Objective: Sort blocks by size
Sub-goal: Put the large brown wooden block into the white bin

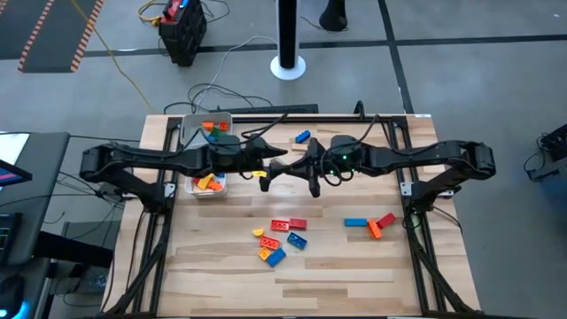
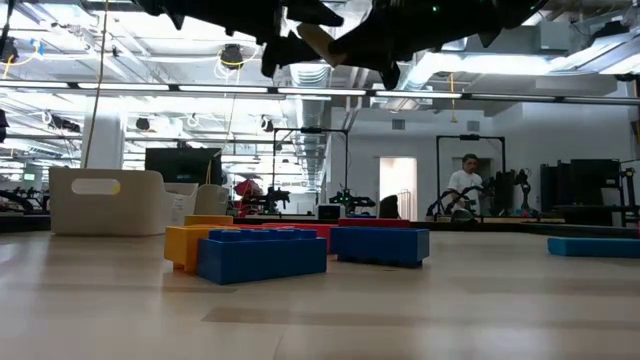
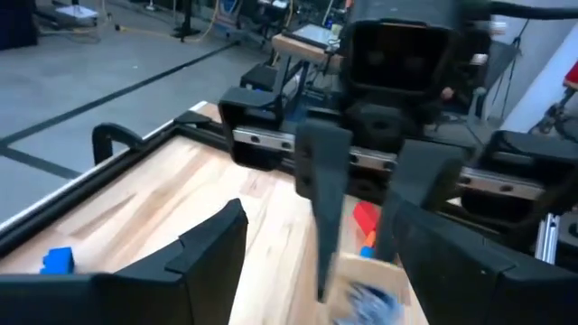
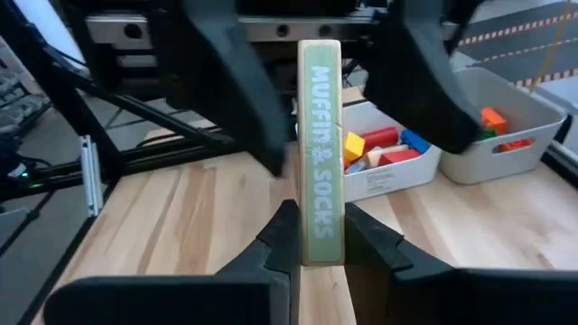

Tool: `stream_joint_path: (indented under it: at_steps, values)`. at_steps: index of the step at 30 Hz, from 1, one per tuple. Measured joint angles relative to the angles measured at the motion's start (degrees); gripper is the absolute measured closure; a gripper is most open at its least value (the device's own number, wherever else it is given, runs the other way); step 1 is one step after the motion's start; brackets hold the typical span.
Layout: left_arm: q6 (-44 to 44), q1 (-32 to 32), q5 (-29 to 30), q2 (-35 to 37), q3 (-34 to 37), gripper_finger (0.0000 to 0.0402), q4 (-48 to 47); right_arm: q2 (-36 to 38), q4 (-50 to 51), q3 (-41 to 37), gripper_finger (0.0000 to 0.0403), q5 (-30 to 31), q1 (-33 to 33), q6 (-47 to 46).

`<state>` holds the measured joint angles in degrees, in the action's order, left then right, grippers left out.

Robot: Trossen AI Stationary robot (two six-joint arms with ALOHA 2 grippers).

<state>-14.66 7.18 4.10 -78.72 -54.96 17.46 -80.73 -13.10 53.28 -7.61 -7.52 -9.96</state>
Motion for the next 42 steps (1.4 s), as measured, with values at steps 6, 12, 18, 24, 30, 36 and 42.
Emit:
stream_joint_path:
  at_steps: [6, 12, 18, 24, 30, 36, 42]
  values:
    - [-1.60, -0.26, -0.22, -1.13, 0.00, 0.0203, 0.94, 0.19, -0.30, 0.00, 0.0320, -0.01, 0.77, -1.21]
    - [-1.21, -0.26, -1.06, -1.04, -0.06, 0.0331, 0.76, 0.50, -0.65, 0.00, 0.0319, -0.18, -0.14, -1.92]
    - [-1.04, 0.41, -0.79, -0.64, -0.12, 0.0351, -1.55, 0.55, -0.19, 0.00, 0.0262, 0.45, -0.16, -4.26]
    - [-1.72, 3.98, -1.28, 5.62, -0.04, 0.0351, -16.85, 0.65, 10.01, 0.06, 0.0161, -0.02, -0.73, -7.07]
    - [-4.22, 10.69, -0.11, 11.56, -0.04, 0.0351, -50.69, 0.64, 16.32, 0.00, 0.0134, 0.15, -0.88, -7.16]
    - [-3.90, 16.08, 1.70, 11.59, 0.07, 0.0340, -72.57, 0.66, 13.83, 0.00, 0.0134, 0.16, -0.88, -6.73]
    - [-5.18, 19.93, 4.23, 11.50, 0.00, 0.0301, -74.39, 0.66, 16.22, 0.00, 0.0133, 0.05, -1.32, -6.70]
